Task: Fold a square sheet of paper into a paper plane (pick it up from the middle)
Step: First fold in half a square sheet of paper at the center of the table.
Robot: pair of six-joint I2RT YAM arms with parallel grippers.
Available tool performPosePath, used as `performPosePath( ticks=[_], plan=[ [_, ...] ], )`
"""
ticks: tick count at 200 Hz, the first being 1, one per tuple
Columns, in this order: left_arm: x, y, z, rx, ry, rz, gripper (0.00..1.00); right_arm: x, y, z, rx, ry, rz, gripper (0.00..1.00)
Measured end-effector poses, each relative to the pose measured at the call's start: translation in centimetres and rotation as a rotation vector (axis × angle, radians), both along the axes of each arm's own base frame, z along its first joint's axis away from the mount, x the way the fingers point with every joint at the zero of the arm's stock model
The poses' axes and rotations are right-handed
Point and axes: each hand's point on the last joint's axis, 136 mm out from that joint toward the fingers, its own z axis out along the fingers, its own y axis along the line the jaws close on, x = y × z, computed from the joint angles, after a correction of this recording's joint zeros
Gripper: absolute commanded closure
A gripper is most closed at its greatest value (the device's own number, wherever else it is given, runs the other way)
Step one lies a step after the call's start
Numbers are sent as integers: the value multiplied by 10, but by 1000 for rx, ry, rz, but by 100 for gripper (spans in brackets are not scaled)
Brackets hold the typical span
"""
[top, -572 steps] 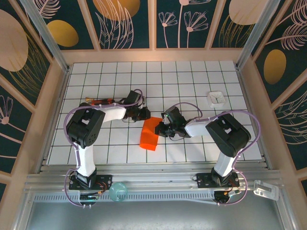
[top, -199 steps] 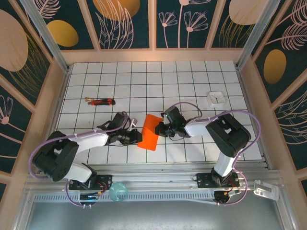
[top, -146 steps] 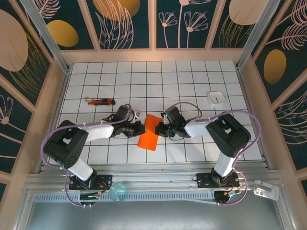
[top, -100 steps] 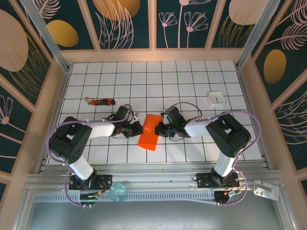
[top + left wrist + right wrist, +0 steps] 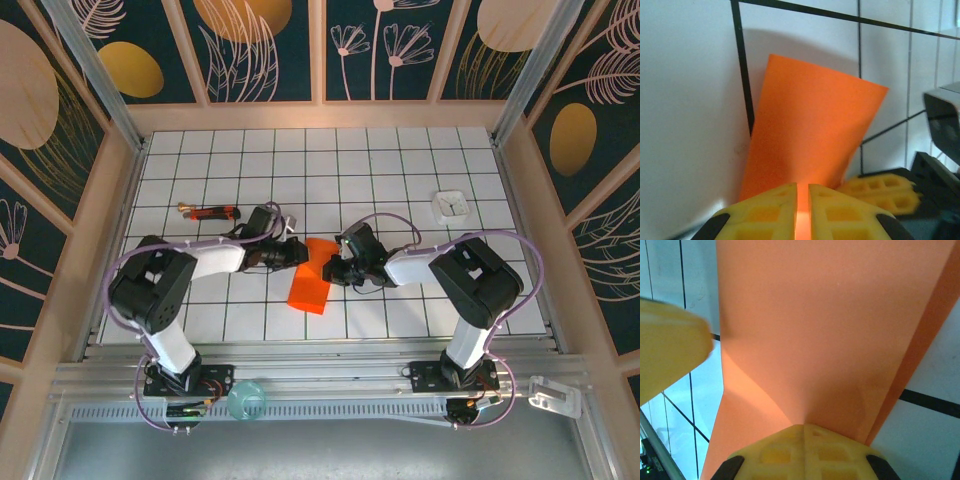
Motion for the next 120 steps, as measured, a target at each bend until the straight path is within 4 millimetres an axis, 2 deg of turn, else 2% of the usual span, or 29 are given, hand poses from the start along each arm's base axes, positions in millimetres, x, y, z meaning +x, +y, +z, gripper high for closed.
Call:
performPosePath(
  ticks=[20, 51, 73, 120],
  plan=[
    [3, 3, -20, 32, 30, 1, 86, 0, 0, 0, 0, 0, 0, 100],
    [12, 7, -18, 35, 18, 5, 84, 1, -1, 0, -2, -4, -4, 100],
    [20, 7, -12, 28, 3, 10, 81, 1, -1, 0, -2, -5, -5, 100],
    [40, -5, 8, -19, -44, 0, 80, 1, -1, 0, -3, -6, -6, 100]
  ],
)
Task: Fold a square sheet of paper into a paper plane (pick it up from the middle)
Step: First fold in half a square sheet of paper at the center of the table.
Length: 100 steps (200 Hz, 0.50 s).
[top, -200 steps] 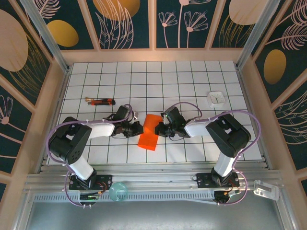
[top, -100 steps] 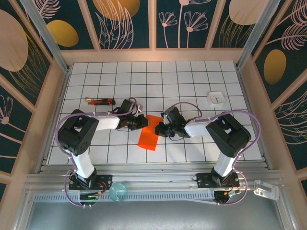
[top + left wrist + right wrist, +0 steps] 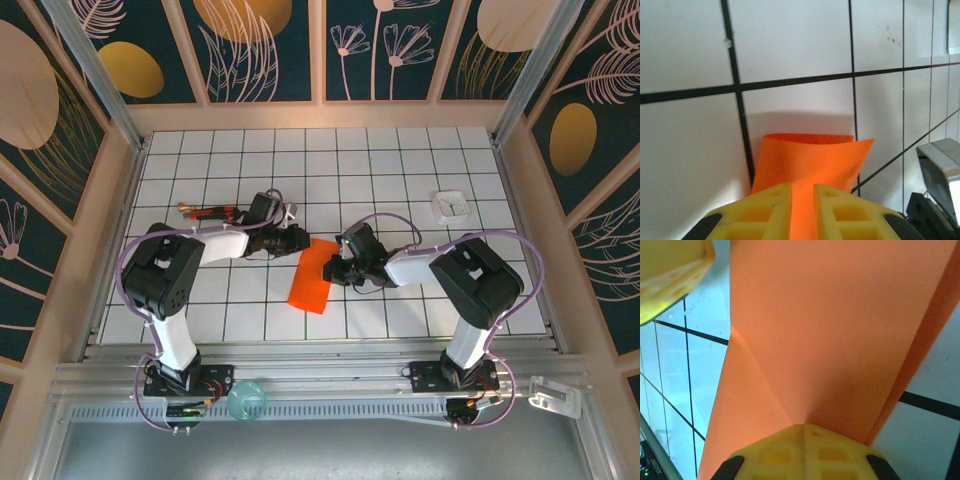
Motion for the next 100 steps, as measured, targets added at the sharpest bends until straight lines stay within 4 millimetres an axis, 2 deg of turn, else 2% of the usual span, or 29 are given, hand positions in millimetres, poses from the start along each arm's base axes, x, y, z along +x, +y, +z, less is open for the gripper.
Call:
performPosePath(
  ticks=[21, 48, 70, 100],
  plan=[
    [8, -5, -5, 2, 2, -5, 81, 0, 0, 0, 0, 0, 0, 100],
    [9, 1, -24, 42, 27, 0, 81, 0, 0, 0, -1, 0, 0, 100],
    [14, 6, -24, 53, 21, 5, 80, 0, 0, 0, -2, -1, -1, 100],
    [17, 11, -21, 68, 4, 9, 72, 0, 0, 0, -2, -1, -1, 100]
  ],
)
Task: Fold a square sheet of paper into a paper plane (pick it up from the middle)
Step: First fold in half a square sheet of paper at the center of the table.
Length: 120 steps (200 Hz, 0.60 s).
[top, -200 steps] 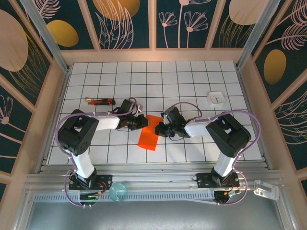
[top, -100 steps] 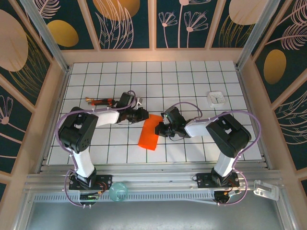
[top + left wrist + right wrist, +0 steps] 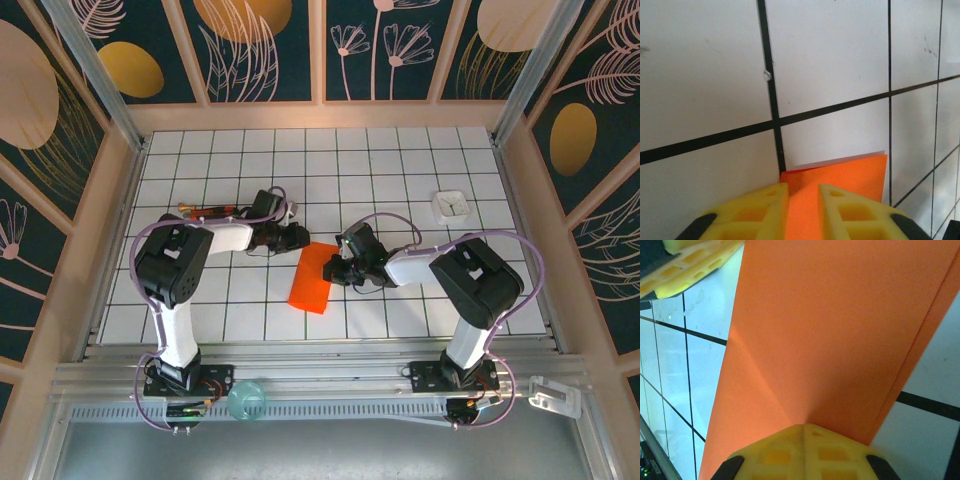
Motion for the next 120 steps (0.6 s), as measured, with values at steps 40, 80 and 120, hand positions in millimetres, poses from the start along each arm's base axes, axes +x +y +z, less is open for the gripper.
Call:
performPosePath(
  ticks=[40, 80, 120],
  plan=[
    [-23, 12, 32, -21, -36, 21, 67, 0, 0, 0, 0, 0, 0, 100],
    [-86, 1, 42, -89, 15, -34, 81, 0, 0, 0, 0, 0, 0, 100],
    [-124, 20, 3, -30, 139, -28, 86, 0, 0, 0, 0, -1, 0, 100]
  ],
)
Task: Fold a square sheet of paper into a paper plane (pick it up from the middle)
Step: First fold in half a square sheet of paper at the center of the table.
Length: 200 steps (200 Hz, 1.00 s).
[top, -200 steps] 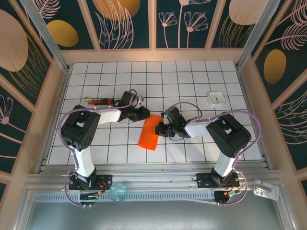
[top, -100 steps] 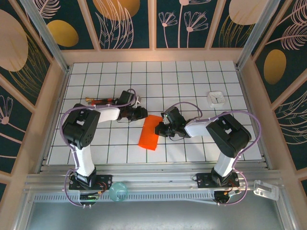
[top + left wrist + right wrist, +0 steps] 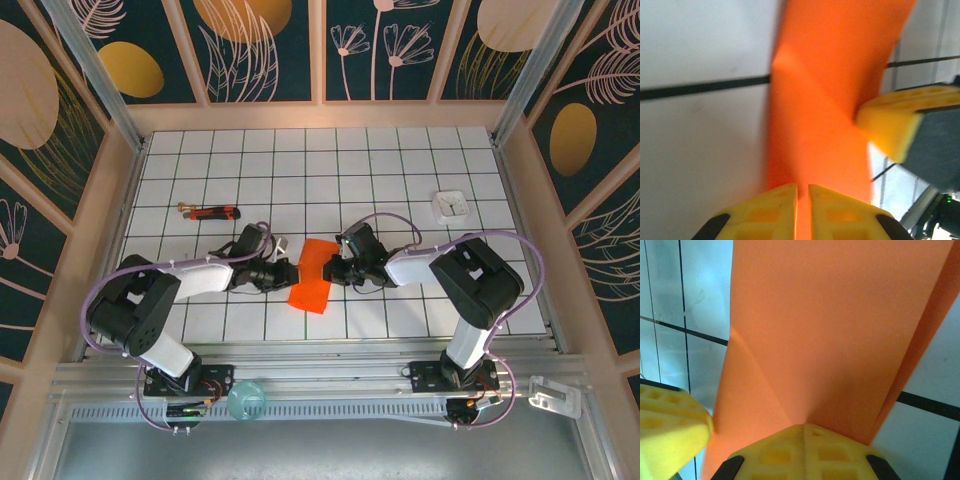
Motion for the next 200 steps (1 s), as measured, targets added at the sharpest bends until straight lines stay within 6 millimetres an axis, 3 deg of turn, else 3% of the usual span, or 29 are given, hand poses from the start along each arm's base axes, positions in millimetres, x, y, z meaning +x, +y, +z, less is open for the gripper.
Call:
performPosePath(
  ticks=[19, 45, 72, 105, 159, 200],
  plan=[
    [-6, 7, -11, 25, 30, 8, 87, 0, 0, 0, -1, -2, 2, 100],
    [-3, 14, -8, 48, 9, 28, 85, 0, 0, 0, -1, -4, 4, 100],
    [1, 16, 15, 28, -50, 43, 83, 0, 0, 0, -1, -4, 4, 100],
    [-5, -3, 34, -43, -79, 3, 83, 0, 0, 0, -2, -4, 4, 100],
    [-23, 3, -8, 20, 38, -7, 87, 0, 0, 0, -2, -5, 3, 100],
    [-24, 10, -12, 47, 19, -11, 87, 0, 0, 0, -2, -5, 3, 100]
  ],
)
